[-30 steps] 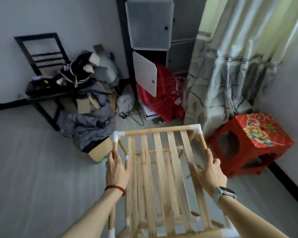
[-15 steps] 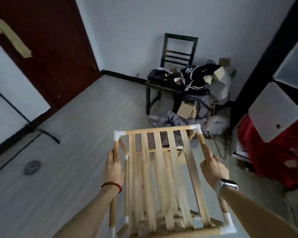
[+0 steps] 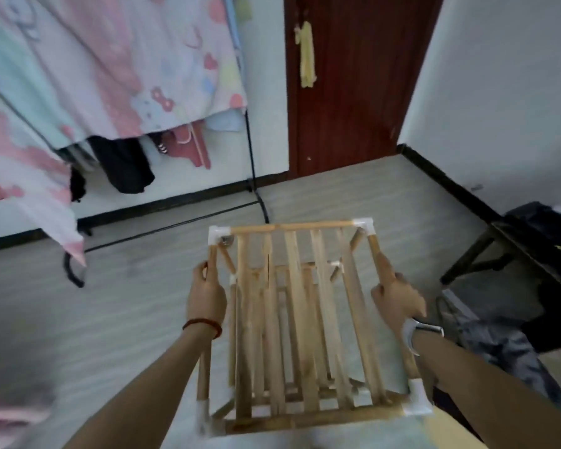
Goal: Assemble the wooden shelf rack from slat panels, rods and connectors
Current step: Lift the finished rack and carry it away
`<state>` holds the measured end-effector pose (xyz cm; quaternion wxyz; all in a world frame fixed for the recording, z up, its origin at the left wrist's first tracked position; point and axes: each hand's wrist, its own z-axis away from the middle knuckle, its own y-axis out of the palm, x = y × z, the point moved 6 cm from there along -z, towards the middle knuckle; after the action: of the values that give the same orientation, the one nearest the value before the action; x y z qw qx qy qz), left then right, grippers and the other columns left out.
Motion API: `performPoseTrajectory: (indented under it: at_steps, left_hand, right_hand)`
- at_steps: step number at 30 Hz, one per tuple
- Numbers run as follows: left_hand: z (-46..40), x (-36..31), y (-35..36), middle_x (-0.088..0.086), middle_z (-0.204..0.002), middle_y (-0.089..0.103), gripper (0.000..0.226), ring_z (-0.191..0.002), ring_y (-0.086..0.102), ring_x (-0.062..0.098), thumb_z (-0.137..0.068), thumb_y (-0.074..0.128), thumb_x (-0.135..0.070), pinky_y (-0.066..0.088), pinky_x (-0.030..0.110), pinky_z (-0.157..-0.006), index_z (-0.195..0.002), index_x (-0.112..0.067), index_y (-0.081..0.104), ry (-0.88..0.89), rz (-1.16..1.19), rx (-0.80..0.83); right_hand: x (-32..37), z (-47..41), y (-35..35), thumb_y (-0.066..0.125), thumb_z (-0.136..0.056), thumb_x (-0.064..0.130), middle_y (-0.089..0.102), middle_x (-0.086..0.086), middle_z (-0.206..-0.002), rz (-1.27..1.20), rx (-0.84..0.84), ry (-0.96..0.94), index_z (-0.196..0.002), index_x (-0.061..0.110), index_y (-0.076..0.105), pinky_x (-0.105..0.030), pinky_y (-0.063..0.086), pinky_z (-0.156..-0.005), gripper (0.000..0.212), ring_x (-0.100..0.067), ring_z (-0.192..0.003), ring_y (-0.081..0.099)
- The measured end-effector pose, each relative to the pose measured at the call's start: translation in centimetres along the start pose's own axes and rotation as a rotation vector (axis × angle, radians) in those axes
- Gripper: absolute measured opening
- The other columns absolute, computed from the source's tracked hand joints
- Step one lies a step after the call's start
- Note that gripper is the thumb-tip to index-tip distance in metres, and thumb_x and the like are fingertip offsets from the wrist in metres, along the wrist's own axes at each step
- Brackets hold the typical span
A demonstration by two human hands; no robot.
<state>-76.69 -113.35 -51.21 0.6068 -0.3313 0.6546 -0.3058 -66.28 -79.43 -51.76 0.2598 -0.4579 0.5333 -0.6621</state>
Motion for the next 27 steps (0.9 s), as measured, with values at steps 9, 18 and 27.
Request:
performPoseTrajectory:
  at_steps: [9, 18, 27]
  left_hand:
    - [-4.0, 12.0, -9.9, 0.020, -0.138, 0.036, 0.067, -0.070, 0.046, 0.021, -0.086, 0.039, 0.013, 0.040, 0.030, -0.059, -0.148, -0.010, 0.026, -0.264, -0.074, -0.271]
    - [-7.7, 30.6, -20.5, 0.015, -0.140, 0.035, 0.076, -0.083, 0.054, 0.030, -0.086, 0.037, 0.008, 0.047, 0.035, -0.066, -0.151, -0.028, 0.017, -0.600, -0.118, -0.364]
    - [-10.8, 47.7, -33.8, 0.017, -0.130, 0.044, 0.072, -0.082, 0.053, 0.026, -0.086, 0.039, 0.005, 0.043, 0.034, -0.064, -0.149, -0.028, 0.026, -0.822, -0.138, -0.500]
  right_hand:
    - [21.7, -9.9, 4.0, 0.040, -0.094, 0.010, 0.049, -0.011, -0.085, -0.047, 0.084, -0.477, -0.149, 0.038, 0.004, -0.033, 0.038, -0.052, 0.071, -0.030, -0.061, 0.050]
    - [47.6, -12.3, 16.9, 0.041, -0.094, 0.011, 0.048, -0.003, -0.072, -0.012, 0.206, -0.782, -0.149, 0.042, 0.007, -0.024, 0.031, -0.043, 0.071, -0.017, -0.054, 0.045]
    - [73.9, -9.1, 26.4, 0.042, -0.091, 0.008, 0.055, -0.008, -0.073, -0.046, 0.427, -1.020, -0.149, 0.040, 0.004, -0.030, 0.045, -0.048, 0.077, -0.021, -0.056, 0.053]
